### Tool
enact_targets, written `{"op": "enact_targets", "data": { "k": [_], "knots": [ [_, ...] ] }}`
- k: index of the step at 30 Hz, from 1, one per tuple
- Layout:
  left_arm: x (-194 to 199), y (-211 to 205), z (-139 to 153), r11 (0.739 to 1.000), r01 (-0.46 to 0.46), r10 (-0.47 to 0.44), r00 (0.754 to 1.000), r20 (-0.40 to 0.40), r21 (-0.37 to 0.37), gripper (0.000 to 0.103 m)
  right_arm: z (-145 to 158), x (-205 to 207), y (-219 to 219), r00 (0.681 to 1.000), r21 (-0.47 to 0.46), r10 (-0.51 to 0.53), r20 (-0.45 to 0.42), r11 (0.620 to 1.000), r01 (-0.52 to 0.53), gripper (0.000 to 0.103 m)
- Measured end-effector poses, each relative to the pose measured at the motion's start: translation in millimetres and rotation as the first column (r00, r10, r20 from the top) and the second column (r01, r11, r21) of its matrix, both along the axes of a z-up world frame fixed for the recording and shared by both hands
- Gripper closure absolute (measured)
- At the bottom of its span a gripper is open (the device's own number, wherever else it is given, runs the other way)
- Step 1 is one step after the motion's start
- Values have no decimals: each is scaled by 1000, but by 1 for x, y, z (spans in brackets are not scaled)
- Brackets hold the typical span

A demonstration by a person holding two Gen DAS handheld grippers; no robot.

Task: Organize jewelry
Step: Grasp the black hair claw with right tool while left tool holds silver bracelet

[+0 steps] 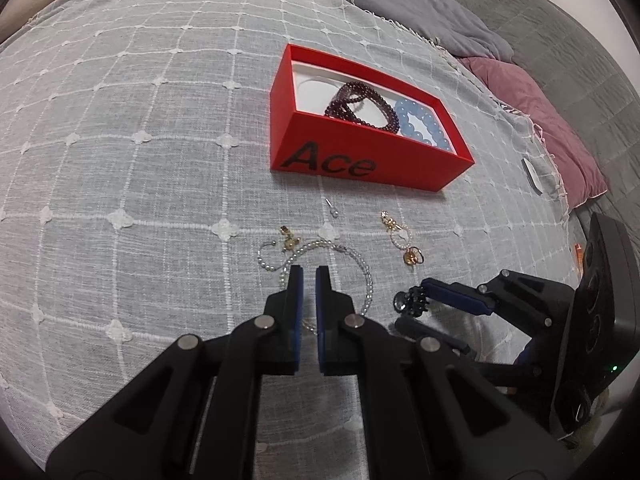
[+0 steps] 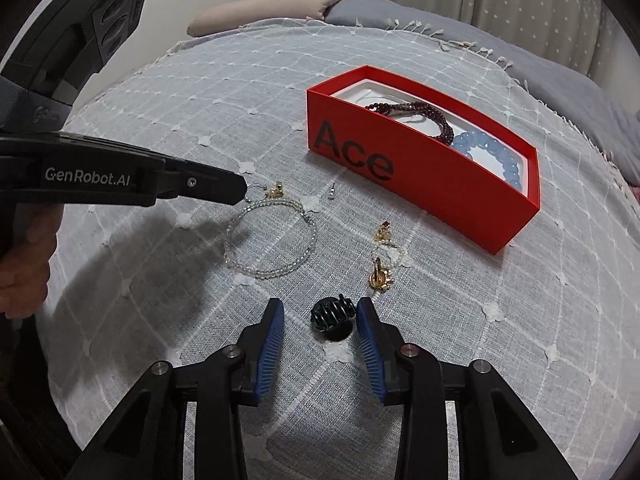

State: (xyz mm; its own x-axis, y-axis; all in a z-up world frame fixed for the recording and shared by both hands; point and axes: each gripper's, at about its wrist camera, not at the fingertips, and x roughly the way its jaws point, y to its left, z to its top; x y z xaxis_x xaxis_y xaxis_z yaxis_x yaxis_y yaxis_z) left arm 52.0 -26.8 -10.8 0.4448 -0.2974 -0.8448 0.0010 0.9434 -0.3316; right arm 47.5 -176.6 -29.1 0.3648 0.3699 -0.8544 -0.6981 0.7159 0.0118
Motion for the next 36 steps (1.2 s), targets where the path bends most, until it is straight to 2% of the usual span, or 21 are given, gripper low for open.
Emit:
{"op": "enact_targets", "data": {
  "k": [2,6,10,19,21,23,25,30,36],
  "knots": [
    [0,-1,-2,1000,8,-9,1000,-12,-9,98,-1,0,0,1000,-6,-4,-3,1000,4,80],
    [0,5,-3,999,-24,25,999,-37,26,97,1,1,0,1000,-7,-8,5,1000,8,80],
    [-1,5,-7,999,-22,25,998,-64,40,79,9,0,0,1000,12,-4,24,1000,4,80],
    [0,-11,-24,993,18,-9,997,-78,115,77,15,2,-5,999,31,-36,30,999,35,80],
    [0,-13,-25,991,20,-11,997,-70,136,80,16,1,-5,999,34,-38,32,999,37,80],
    [-1,-18,-25,984,17,-7,998,-59,177,89,16,2,-6,999,37,-42,33,998,40,80],
    [-1,-18,-25,984,14,-4,998,-57,175,95,18,2,-7,998,42,-49,34,998,47,80],
    [-2,-13,-21,988,10,-1,998,-58,156,98,21,4,-13,997,58,-68,34,996,66,80],
    [-7,-14,-4,987,36,-37,999,2,157,98,25,7,-18,995,72,-86,40,994,83,80]
  ]
}}
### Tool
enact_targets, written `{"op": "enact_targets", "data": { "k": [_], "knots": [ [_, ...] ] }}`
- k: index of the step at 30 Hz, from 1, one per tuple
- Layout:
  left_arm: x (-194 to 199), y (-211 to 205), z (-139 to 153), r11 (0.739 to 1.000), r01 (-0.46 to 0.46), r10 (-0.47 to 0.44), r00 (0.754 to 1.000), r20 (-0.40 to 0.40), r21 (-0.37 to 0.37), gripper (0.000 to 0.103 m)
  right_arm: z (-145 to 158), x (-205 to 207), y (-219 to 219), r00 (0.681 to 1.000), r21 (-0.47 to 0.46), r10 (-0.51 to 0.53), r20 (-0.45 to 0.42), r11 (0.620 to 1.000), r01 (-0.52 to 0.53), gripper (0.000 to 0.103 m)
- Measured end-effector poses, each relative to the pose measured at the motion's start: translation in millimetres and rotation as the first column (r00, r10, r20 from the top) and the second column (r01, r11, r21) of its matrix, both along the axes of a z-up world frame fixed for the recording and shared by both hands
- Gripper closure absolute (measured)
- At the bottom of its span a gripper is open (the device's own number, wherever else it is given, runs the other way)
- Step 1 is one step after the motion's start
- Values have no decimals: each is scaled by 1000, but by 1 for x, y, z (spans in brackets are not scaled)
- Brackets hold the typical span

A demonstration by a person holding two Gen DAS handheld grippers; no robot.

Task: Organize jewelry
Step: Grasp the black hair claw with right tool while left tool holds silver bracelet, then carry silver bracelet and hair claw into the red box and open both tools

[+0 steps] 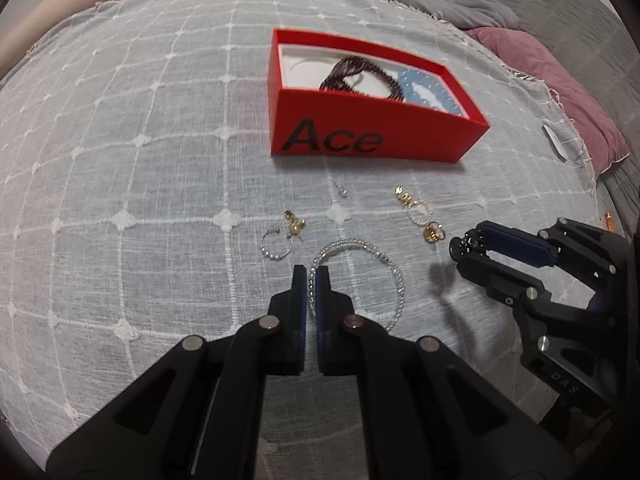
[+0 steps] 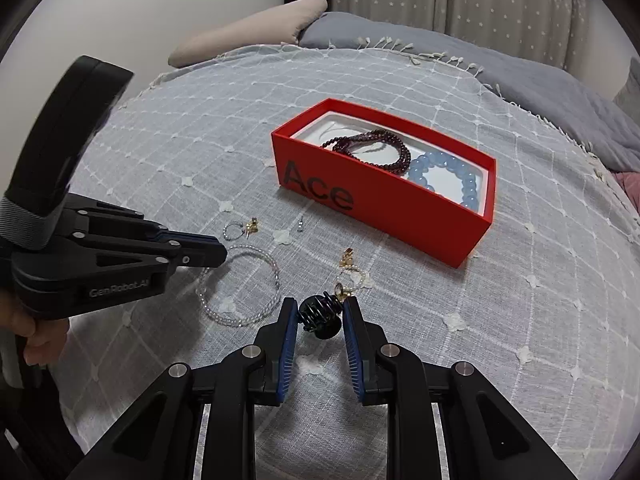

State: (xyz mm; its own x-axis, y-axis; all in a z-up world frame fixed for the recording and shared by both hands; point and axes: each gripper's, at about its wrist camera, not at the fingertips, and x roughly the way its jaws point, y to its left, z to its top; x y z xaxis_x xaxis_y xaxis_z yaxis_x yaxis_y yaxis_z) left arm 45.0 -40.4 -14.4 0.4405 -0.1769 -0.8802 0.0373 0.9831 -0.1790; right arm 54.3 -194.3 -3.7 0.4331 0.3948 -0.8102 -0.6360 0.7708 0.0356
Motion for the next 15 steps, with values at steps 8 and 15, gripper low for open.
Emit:
{"op": "enact_targets", "data": {
  "k": [8,15],
  "knots": [
    [-3,9,19,999,16,-14,998,58,-43,98,14,9,-18,998,69,-63,8,996,62,80],
    [1,10,36,998,20,-12,994,108,-67,99,22,16,-28,995,125,-99,3,987,97,80]
  ]
}}
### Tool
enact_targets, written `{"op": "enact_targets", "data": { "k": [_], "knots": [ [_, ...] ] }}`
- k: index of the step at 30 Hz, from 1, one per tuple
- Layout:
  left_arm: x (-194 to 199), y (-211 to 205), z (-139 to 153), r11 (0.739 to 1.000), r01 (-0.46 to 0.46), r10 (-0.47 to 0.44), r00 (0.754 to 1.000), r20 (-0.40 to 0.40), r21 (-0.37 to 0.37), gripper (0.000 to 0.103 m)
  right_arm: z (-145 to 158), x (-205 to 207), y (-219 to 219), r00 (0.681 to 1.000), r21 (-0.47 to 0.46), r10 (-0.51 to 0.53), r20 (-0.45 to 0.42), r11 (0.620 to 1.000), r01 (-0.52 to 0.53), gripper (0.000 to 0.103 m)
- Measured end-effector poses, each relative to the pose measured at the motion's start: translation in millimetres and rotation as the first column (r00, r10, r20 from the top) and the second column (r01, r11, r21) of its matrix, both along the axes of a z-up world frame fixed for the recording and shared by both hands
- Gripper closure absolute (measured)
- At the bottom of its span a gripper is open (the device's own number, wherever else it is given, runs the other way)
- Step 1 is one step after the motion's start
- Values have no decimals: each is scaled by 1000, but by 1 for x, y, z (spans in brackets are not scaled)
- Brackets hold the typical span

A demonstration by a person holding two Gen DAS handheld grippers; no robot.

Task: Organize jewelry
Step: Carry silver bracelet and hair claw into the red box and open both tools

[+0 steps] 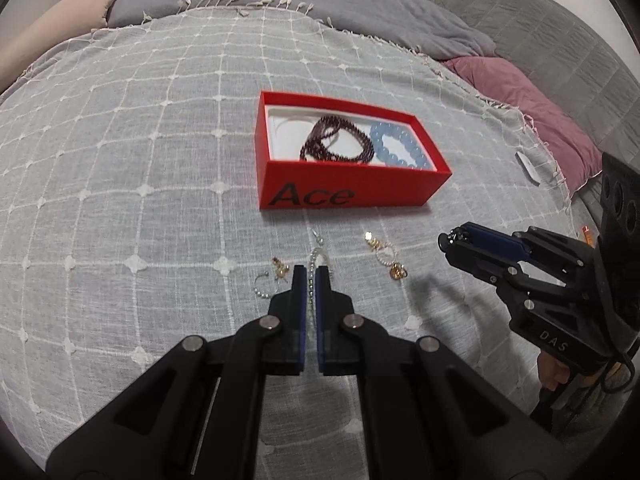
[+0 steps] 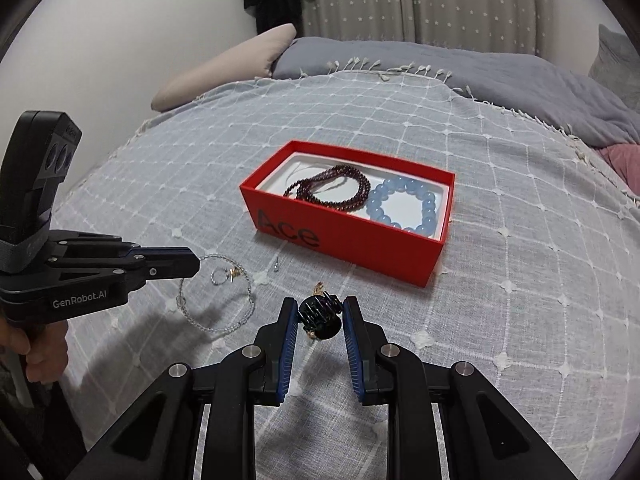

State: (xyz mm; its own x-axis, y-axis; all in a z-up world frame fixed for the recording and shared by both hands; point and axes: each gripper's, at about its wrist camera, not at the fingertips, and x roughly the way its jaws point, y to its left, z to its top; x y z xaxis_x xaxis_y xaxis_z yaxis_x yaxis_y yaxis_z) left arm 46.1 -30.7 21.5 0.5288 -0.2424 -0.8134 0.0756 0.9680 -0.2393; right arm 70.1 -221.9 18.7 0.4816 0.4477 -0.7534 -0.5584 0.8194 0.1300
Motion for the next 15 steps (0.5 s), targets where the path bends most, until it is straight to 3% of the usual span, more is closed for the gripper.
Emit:
{"op": "enact_targets", "data": {
  "k": [15],
  "knots": [
    [15,5,44,999,-9,15,990,137,-48,99,19,25,-15,996,119,-84,1,989,83,80]
  ]
}}
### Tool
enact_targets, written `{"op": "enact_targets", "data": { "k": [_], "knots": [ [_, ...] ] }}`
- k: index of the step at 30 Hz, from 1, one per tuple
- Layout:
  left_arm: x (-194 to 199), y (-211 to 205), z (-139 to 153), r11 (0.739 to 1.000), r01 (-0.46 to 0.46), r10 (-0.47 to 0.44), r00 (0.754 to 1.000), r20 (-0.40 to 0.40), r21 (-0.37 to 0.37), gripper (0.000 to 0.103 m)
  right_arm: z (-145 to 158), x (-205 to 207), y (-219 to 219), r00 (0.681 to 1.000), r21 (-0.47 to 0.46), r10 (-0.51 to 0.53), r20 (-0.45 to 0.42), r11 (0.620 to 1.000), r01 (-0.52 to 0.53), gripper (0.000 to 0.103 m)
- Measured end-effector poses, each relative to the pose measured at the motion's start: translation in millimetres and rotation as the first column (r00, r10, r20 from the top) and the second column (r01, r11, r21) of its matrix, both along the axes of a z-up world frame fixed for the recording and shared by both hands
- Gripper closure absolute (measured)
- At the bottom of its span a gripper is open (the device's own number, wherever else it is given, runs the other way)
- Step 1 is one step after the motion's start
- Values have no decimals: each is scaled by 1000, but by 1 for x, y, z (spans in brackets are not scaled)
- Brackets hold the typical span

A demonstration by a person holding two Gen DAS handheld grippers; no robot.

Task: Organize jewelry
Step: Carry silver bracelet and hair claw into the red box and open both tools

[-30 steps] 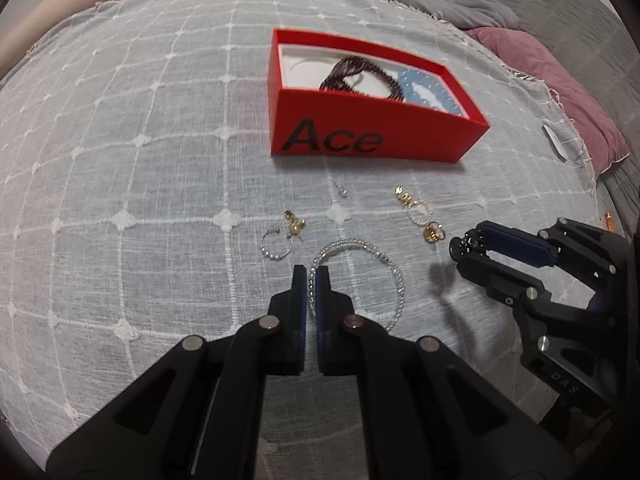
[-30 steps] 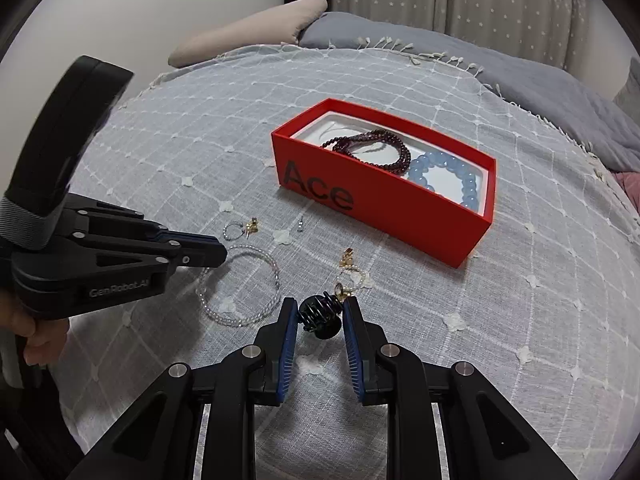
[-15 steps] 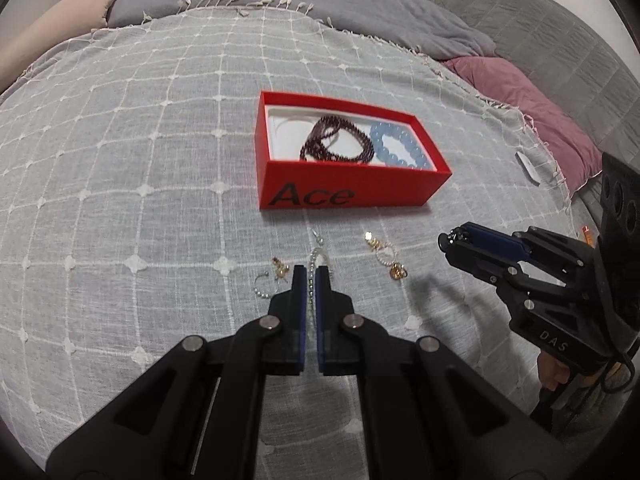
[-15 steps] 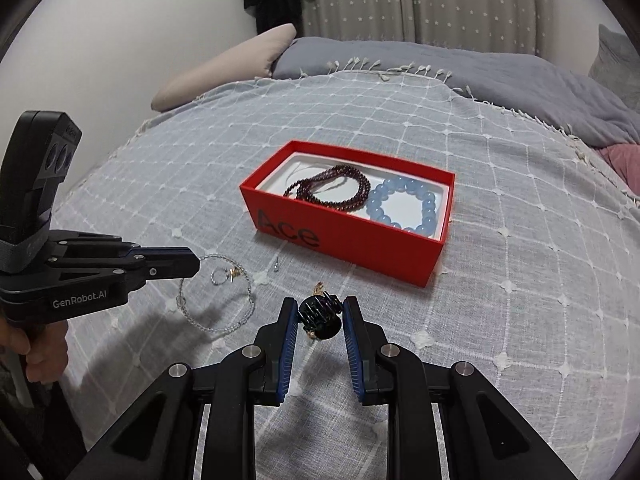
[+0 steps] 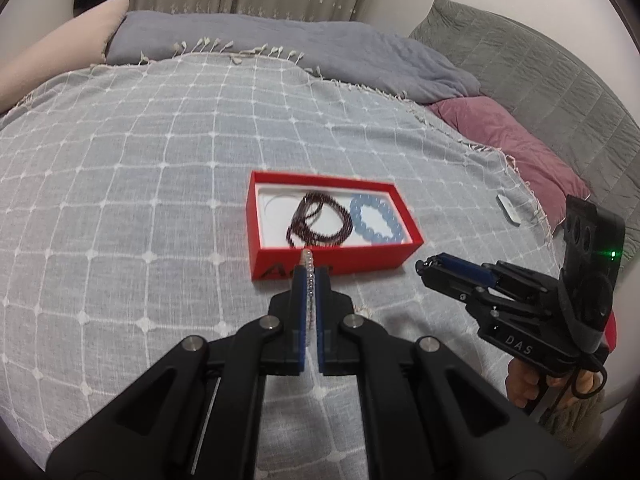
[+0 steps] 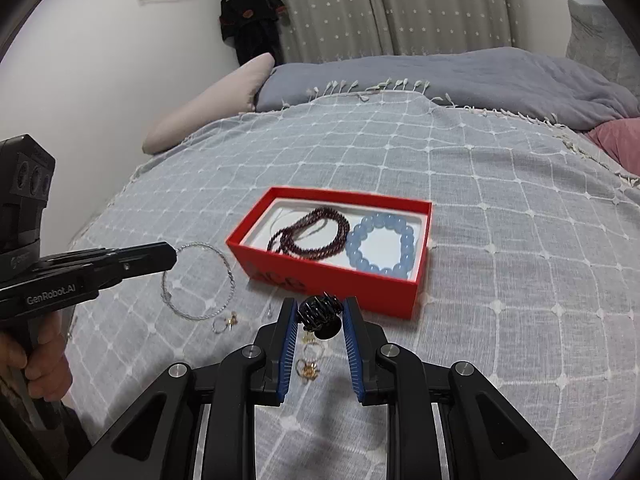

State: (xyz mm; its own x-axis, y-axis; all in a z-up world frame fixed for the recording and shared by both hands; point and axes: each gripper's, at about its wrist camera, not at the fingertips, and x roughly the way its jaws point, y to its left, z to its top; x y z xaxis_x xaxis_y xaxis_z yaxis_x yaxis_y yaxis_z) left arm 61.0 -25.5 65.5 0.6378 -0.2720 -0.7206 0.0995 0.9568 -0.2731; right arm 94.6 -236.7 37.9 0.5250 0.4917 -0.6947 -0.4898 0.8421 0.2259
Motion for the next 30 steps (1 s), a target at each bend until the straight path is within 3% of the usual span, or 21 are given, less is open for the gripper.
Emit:
{"op": "enact_targets", "data": {
  "k": [4,12,23,25,28,30],
  "knots": [
    [9,-1,6,1000,-2,2,1000,24,-3,99,2,13,0,1000,43,-29,-5,999,29,80],
    [38,-9,19,997,11,-6,997,71,-77,99,2,40,-7,996,130,-84,-12,988,85,80],
    [82,-15,-14,991,1,0,1000,8,-133,99,-15,71,-6,992,141,-113,-63,982,121,79],
    [88,-11,-27,990,-12,7,1000,-30,-142,98,-16,74,-8,990,143,-126,-71,981,135,75],
    [95,-1,-40,990,-28,18,997,-74,-138,96,-19,79,-15,985,157,-147,-94,975,160,52],
    [95,4,-43,991,-39,28,996,-90,-127,95,-20,80,-20,981,178,-161,-109,968,178,50]
  ]
}}
